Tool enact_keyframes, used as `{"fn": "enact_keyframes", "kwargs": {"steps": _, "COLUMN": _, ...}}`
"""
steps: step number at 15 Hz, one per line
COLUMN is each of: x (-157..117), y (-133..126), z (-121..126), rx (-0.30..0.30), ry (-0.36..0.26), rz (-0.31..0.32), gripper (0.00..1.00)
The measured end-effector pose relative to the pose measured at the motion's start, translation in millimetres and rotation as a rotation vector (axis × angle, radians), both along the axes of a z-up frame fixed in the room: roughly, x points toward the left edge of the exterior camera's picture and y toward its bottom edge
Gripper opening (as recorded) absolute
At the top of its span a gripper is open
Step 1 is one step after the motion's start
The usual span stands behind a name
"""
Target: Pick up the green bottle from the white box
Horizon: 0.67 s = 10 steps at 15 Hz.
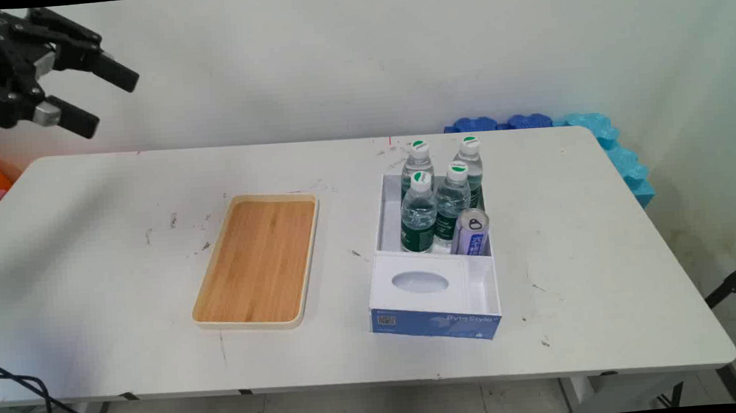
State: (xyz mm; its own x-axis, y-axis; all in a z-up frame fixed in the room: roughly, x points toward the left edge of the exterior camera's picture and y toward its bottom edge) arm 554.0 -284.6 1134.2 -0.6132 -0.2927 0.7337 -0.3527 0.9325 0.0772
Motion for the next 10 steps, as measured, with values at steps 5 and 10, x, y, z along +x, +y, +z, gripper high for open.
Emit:
{"fn": "enact_keyframes", "kwargs": {"steps": 5, "x": -24, "y": -11, "z": -3, "rx": 0.008, "ry": -0.027, "rz": 0.061, "gripper": 1.00}}
{"fn": "enact_keyframes", "kwargs": {"steps": 10, "x": -89, "y": -42, "z": -12, "rx": 0.020, "ry": -0.069, "rz": 0.151, "gripper": 1.00}}
